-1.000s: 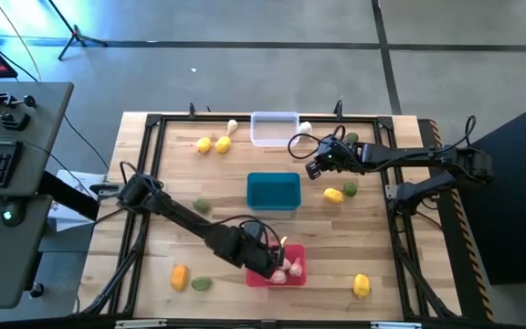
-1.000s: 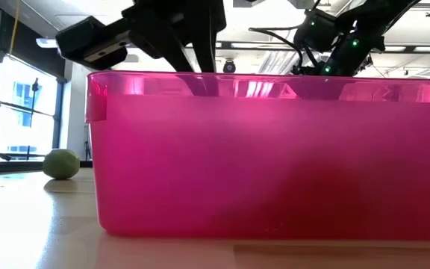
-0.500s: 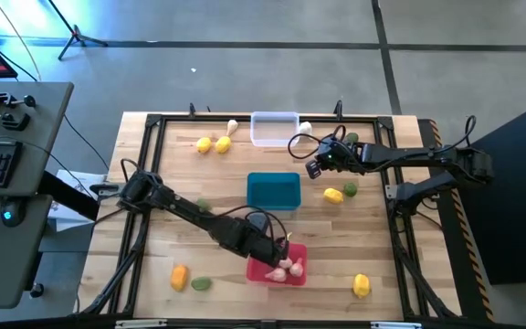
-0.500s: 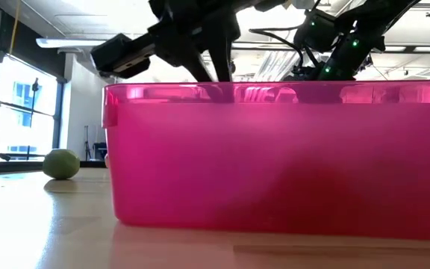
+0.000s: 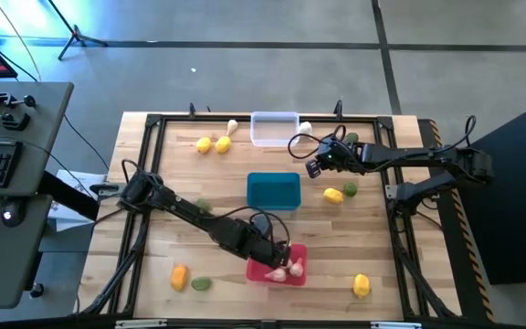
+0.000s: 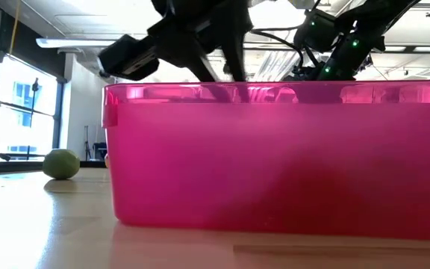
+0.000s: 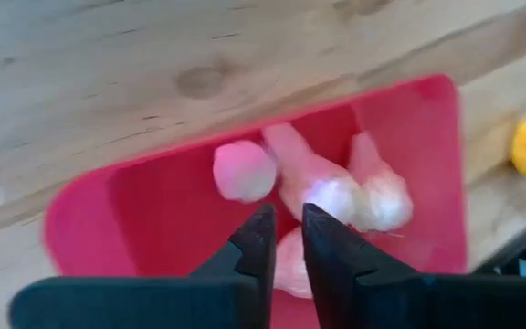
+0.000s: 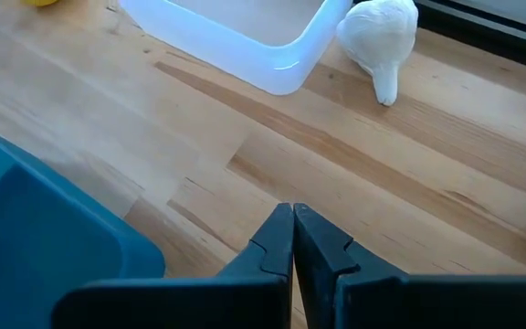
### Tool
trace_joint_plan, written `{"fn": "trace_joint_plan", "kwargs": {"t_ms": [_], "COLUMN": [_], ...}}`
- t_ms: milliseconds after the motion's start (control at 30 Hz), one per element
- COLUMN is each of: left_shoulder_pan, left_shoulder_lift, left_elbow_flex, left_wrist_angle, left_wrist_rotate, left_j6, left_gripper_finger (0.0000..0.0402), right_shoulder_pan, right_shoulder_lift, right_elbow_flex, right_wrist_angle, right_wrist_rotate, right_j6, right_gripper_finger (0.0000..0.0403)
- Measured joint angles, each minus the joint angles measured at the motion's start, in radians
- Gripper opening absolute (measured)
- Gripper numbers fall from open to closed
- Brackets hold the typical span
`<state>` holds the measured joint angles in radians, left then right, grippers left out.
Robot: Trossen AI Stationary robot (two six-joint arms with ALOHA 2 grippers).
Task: Sort produce into baskets
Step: Put the garlic into the pink bin, then adjust the pink bin
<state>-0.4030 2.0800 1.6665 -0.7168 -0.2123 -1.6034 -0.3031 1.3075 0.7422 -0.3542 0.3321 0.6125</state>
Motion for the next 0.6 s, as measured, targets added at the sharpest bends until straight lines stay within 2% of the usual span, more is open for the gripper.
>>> {"fn": "trace_joint_plan", "kwargs": {"t_ms": [133,267,433,533,600], "left_shoulder_pan": [0.003,0.017,0.061,0.099,0.126], "left_shoulder_lift": [0.0,-0.032,-0.125,-0.142,-0.135], "left_elbow_flex": [0.0,-0.001,0.001,0.001,-0.001], "left_wrist_angle": [0.017,0.006,-0.041,-0.156,-0.206], "left_wrist_rotate": [0.0,0.003,-0.021,-0.04,-0.023], "left_j6": [0.076,0.229,0.46,0.57,0.632], "left_gripper_finger": [0.0073,0.0076,0.0041,0.0009,0.0005], "right_shoulder_pan": [0.0,0.003,0.005,0.016,0.024], "right_shoulder_lift": [0.0,0.0,0.0,0.0,0.0], "right_elbow_flex": [0.0,0.0,0.0,0.0,0.0], "right_wrist_angle": [0.0,0.0,0.01,0.028,0.032], "right_wrist_rotate": [0.0,-0.001,-0.001,-0.001,-0.001], "right_j6": [0.0,-0.032,-0.092,-0.121,-0.12], "right_gripper_finger": [0.0,0.0,0.0,0.0,0.0]}}
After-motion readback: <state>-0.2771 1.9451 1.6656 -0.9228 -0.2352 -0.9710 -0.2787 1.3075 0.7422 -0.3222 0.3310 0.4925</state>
